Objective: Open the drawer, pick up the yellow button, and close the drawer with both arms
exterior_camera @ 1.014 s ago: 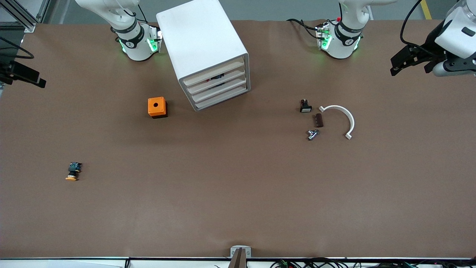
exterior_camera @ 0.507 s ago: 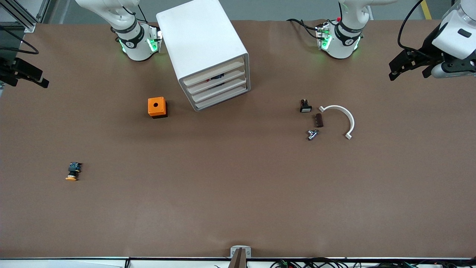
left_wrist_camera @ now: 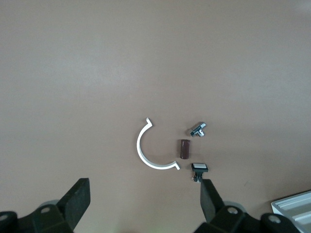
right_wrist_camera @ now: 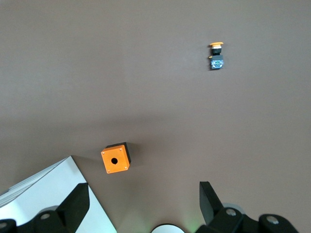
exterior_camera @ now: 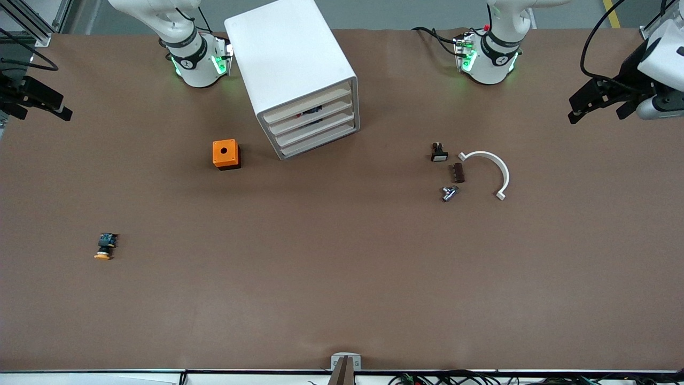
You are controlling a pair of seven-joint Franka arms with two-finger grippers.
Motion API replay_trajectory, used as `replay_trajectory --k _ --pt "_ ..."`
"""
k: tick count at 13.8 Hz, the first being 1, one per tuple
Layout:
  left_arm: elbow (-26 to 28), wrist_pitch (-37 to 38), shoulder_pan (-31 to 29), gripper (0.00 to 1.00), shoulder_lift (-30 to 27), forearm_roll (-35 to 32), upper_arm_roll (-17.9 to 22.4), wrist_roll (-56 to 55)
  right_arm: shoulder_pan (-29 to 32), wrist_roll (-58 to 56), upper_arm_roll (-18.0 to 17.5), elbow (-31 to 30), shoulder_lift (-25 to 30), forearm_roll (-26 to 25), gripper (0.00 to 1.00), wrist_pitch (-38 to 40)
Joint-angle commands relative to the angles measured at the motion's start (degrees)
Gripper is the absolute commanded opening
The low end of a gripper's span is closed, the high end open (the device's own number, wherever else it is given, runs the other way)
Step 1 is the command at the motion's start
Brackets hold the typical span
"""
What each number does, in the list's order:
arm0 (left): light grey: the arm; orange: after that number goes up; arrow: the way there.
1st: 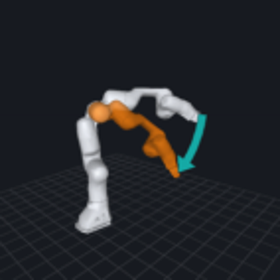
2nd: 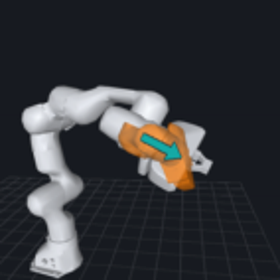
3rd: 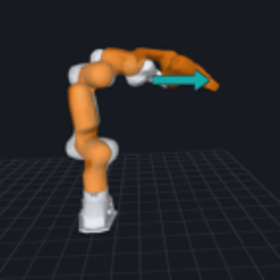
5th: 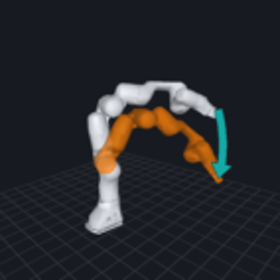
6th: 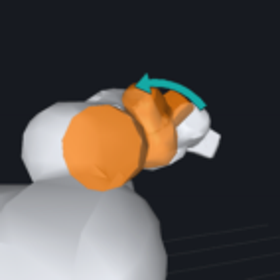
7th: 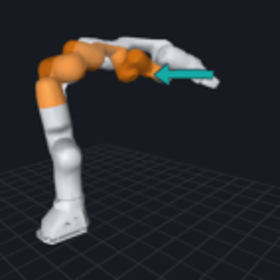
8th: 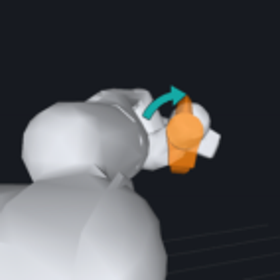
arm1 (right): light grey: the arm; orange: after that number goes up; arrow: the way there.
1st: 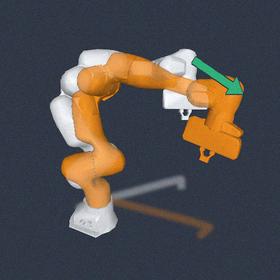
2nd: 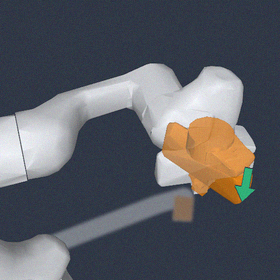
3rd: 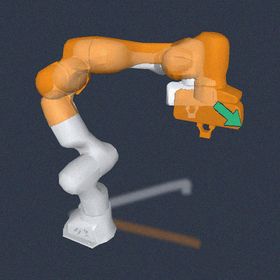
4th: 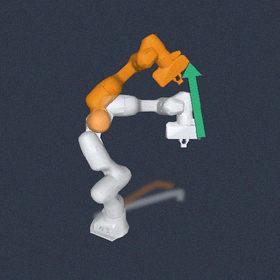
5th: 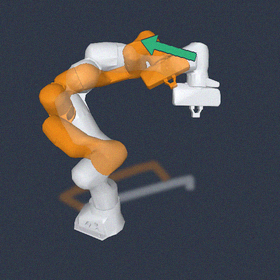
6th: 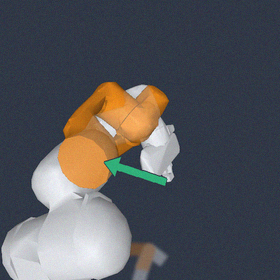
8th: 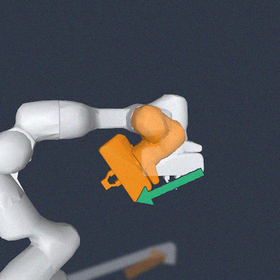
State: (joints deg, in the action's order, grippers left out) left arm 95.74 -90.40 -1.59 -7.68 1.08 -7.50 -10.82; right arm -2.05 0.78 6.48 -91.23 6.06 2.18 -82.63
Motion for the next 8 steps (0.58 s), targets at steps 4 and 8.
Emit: replay_trajectory --k 4,8 --pt "-3.02 0.75 -0.60 1.00 2.14 -1.16 -0.32 1.07 -0.41 -1.74 -0.24 -2.20 2.21 -3.76 1.00 -1.66" --pt "-3.28 1.80 -0.52 1.00 2.23 -2.64 -0.41 1.16 -0.41 -4.12 -0.15 -3.25 2.64 -3.76 1.00 -2.89"
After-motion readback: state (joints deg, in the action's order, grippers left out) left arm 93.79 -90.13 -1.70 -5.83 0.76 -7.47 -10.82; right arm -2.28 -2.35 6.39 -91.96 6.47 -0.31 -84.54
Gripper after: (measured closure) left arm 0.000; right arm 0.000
